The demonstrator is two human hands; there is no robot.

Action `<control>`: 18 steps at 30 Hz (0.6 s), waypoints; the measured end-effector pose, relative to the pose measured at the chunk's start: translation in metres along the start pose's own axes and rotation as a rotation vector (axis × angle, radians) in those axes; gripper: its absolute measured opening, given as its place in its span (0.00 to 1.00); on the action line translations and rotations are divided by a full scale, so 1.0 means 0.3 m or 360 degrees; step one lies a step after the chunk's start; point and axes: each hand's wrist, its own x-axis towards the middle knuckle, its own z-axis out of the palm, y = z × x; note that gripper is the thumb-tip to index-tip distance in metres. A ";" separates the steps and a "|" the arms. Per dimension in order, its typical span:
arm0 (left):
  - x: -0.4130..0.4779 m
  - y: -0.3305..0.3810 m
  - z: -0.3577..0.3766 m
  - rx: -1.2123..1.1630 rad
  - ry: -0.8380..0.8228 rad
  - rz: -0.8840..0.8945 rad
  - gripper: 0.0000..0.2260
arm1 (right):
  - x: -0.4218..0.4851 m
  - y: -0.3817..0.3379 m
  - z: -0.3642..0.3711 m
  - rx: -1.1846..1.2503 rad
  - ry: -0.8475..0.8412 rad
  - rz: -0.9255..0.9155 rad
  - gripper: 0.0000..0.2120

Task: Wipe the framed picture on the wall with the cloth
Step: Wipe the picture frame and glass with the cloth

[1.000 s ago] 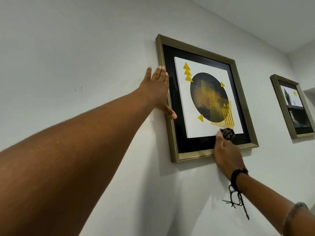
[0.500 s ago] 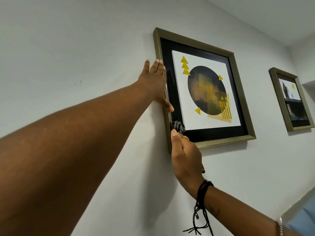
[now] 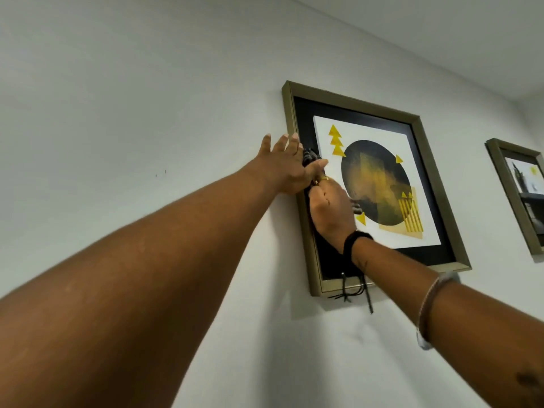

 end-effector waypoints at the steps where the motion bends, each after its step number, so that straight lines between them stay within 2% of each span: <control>1: 0.000 0.000 0.005 -0.0005 0.0012 0.0000 0.39 | 0.040 0.017 -0.018 -0.0086 -0.0046 -0.0111 0.09; 4: -0.002 -0.004 0.022 -0.0013 0.0041 0.0019 0.42 | 0.149 0.061 -0.059 -0.0325 -0.0210 -0.0258 0.08; 7: -0.014 -0.001 0.039 -0.0088 0.0063 0.0024 0.42 | 0.196 0.081 -0.076 -0.0557 -0.0319 -0.0336 0.18; 11: -0.020 0.006 0.050 -0.0038 0.0107 0.0020 0.42 | 0.180 0.094 -0.077 -0.0519 -0.0386 -0.0300 0.23; 16: -0.024 0.011 0.060 0.0005 0.0109 0.0043 0.45 | 0.020 0.097 -0.075 -0.0467 -0.0274 -0.0242 0.18; 18: -0.027 0.006 0.058 0.0030 0.0126 0.0043 0.46 | -0.085 0.113 -0.077 -0.0490 -0.0227 -0.0268 0.22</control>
